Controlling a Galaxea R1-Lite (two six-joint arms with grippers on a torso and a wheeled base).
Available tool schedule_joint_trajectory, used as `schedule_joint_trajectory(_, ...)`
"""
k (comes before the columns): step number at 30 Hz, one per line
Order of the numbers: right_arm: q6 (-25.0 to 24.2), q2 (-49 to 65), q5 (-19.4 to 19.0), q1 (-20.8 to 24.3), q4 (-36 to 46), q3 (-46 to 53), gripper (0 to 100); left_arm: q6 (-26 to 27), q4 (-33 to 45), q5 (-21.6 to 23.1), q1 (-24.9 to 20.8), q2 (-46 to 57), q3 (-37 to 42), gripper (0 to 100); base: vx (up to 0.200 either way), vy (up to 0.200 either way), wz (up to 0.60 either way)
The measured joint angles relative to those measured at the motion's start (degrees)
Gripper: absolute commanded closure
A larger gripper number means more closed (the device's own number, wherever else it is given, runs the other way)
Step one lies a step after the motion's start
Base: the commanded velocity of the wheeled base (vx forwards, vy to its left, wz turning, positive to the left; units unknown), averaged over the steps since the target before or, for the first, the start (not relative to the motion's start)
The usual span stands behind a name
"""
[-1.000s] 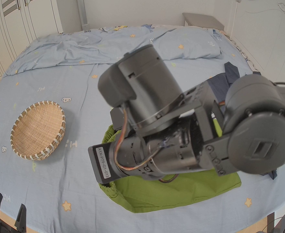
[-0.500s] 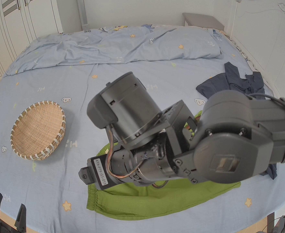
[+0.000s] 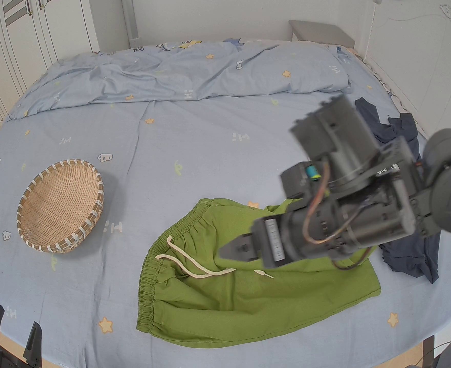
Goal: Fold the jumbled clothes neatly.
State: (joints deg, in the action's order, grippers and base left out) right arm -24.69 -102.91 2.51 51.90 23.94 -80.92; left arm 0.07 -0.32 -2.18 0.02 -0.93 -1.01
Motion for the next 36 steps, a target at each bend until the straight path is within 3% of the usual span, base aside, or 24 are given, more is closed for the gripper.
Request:
schedule_joint_trajectory(9,0.0,17.9,-11.5,-19.8,-13.8,25.2,0,1.0,-0.2,0.4,0.1,0.0,0.0,0,0.0,0.0,0.0)
schedule_joint_trajectory(14,-0.1,25.4,-14.6,-27.1,-18.6,36.1,0,-2.1,-1.0,0.7,-0.1,0.0,-1.7,0,0.0,0.0,0.0)
schedule_joint_trajectory(18,-0.2,28.8,-15.7,-29.2,-20.3,39.8,0,-7.5,1.9,2.9,-1.0,-1.6,-8.9,0,0.0,0.0,0.0)
schedule_joint_trajectory(24,-0.1,31.8,-16.0,-30.5,-22.0,42.2,0,-14.6,6.0,12.1,-2.9,-11.1,-20.5,0,0.0,0.0,0.0)
schedule_joint_trajectory(31,0.0,33.4,-13.8,-31.2,-23.1,43.3,0,-21.0,7.3,21.3,-4.8,-28.8,-26.0,0,0.0,0.0,0.0)
schedule_joint_trajectory(36,0.1,33.9,-12.7,-31.3,-23.3,43.7,0,-21.8,7.6,29.1,-5.7,-42.5,-27.7,0,0.0,0.0,0.0)
